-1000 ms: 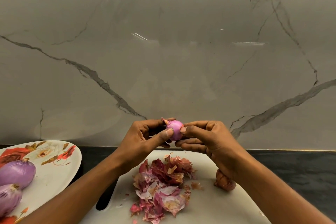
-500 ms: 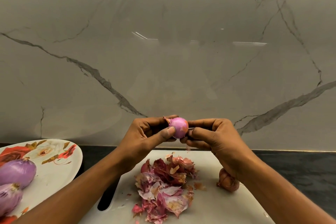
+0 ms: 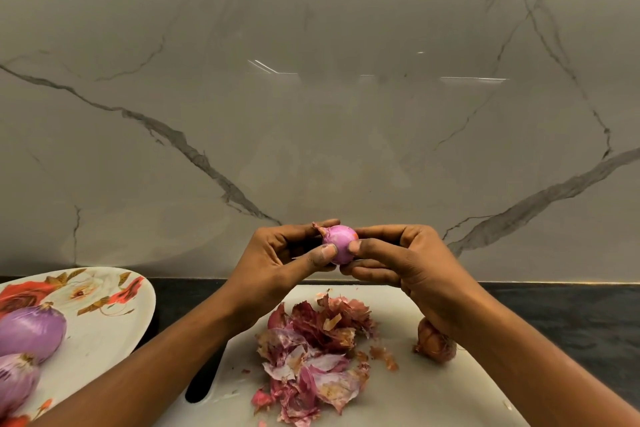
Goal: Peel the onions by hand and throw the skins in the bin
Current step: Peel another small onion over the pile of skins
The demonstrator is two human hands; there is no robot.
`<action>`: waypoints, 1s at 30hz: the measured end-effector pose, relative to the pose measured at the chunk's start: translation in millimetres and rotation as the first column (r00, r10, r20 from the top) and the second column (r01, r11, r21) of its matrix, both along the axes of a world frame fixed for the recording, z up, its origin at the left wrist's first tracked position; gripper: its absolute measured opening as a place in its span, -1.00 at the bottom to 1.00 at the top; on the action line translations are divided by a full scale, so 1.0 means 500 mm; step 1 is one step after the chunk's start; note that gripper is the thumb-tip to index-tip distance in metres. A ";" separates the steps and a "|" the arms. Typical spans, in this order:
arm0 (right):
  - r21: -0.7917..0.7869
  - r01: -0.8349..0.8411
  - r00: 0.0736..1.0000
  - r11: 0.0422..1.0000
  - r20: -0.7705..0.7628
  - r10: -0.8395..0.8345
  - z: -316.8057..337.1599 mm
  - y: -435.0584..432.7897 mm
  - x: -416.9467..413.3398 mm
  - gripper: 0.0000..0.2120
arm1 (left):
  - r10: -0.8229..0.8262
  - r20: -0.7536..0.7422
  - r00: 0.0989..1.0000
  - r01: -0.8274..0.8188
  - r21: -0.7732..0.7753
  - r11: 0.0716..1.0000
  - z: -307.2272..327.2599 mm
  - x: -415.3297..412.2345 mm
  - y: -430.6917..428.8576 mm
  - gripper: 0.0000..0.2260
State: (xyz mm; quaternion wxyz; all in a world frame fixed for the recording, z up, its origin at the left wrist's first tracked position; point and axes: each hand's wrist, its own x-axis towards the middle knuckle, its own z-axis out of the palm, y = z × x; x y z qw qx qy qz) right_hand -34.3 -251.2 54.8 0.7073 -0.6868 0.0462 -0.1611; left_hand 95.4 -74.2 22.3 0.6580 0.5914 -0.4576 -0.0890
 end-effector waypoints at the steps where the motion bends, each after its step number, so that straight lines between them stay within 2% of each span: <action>1: -0.006 0.005 1.000 1.000 0.002 -0.005 0.000 0.000 0.000 -0.74 | 0.001 0.001 1.000 -0.001 0.002 1.000 0.000 0.000 0.000 -0.63; 11: -0.022 0.059 0.997 0.998 0.042 -0.058 0.001 0.001 -0.005 -0.79 | -0.056 -0.089 0.994 0.052 -0.049 0.997 0.004 0.001 0.000 -0.62; 17: 0.020 0.012 0.999 1.000 0.038 -0.013 0.005 0.005 -0.006 -0.81 | -0.036 -0.097 0.995 0.031 -0.050 0.998 0.003 0.002 0.001 -0.61; 21: -0.041 0.043 0.998 0.998 0.044 -0.041 0.006 0.005 -0.006 -0.76 | -0.020 -0.071 0.997 0.018 -0.035 0.999 0.005 0.000 0.001 -0.61; 30: -0.112 0.091 0.995 0.990 0.058 -0.085 0.001 0.010 -0.006 -0.85 | -0.021 -0.093 0.995 0.019 -0.026 0.999 0.005 -0.004 -0.001 -0.63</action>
